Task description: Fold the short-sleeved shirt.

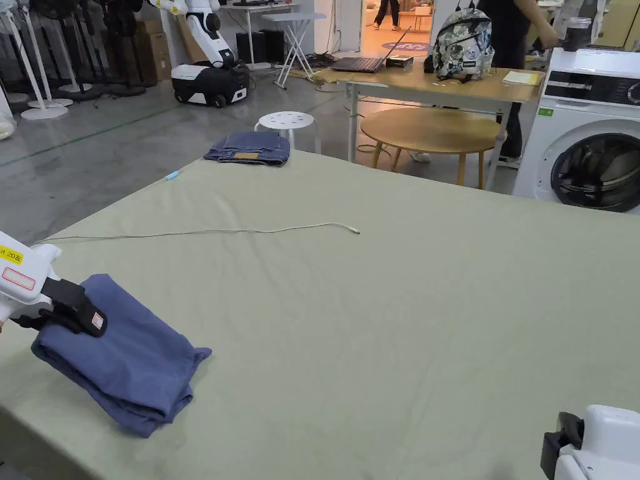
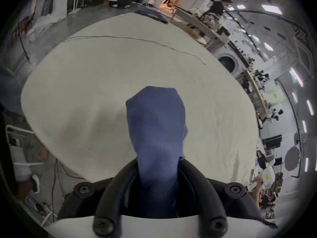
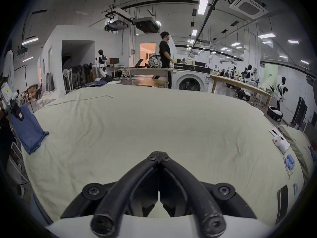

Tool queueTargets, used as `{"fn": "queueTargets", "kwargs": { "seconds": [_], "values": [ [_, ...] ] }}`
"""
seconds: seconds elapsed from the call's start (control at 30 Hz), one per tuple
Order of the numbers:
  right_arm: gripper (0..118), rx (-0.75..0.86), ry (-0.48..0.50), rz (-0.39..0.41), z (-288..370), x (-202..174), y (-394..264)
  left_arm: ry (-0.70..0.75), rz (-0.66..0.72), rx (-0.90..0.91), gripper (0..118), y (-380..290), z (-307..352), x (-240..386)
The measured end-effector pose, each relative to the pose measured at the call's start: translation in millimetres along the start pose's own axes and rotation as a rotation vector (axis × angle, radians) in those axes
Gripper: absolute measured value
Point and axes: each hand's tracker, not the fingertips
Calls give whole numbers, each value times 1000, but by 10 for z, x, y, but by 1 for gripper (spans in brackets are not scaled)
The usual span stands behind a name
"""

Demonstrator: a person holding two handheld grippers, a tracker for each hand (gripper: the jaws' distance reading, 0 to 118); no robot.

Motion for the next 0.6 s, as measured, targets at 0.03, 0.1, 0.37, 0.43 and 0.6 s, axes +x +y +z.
{"fn": "queueTargets", "kwargs": {
  "seconds": [0.03, 0.1, 0.37, 0.43, 0.6],
  "values": [
    [0, -3, -1, 1, -8, -14, -5, 22, 1, 2, 15, 18, -32, -1],
    [0, -8, 2, 4, 8, -56, -1, 104, -10, 16, 24, -5, -98, 74],
    [0, -15, 11, 17, 0, -109, 0, 423, -115, 95, 57, 49, -154, 210],
    [0, -13, 11, 17, -1, -105, 3, 453, -132, 149, 57, 43, -115, 267],
    [0, -18, 8, 10, -21, -68, -31, 525, -212, 230, 57, 18, -236, 405]
  ]
}}
